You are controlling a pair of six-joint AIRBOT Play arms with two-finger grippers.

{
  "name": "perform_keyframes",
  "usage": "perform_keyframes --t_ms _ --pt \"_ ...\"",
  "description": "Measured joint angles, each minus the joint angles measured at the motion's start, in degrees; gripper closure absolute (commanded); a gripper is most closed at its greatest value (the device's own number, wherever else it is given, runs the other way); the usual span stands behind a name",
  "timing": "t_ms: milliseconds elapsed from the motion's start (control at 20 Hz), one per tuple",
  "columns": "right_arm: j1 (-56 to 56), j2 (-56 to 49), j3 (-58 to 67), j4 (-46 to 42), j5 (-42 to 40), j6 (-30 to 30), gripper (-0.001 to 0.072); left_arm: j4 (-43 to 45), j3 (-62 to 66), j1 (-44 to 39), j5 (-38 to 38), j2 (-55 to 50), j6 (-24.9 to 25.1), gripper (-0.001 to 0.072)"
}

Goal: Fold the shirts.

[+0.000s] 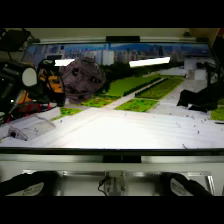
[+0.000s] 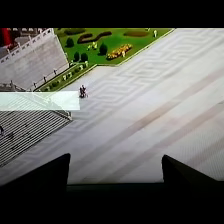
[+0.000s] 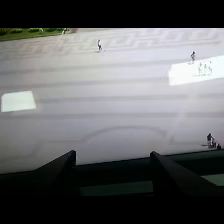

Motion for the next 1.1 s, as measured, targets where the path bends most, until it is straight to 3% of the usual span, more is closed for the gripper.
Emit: perform_keyframes --t_ms 550,750,900,1000,1100 --pt "0.0 0.0 0.0 0.0 0.0 0.0 0.0132 0.0 0.0 0.0 0.0 0.0 0.1 -0.0010" --pt "0.0 0.0 0.0 0.0 -0.3 0.0 0.0132 1.6 0.0 0.6 0.0 0.0 10.3 -0.0010" --pt "0.0 0.0 0.0 0.0 -2.1 0.1 0.0132 2.0 -0.1 0.9 0.5 0.0 14.8 -0.0010" --pt "0.0 0.0 0.0 0.2 -5.4 0.3 0.0132 1.6 -0.5 1.0 3.7 -0.2 14.9 -0.0009" --pt "0.0 -0.1 0.0 0.5 -9.2 0.4 0.0132 -0.5 -0.8 1.1 7.3 -0.6 11.4 -0.0009"
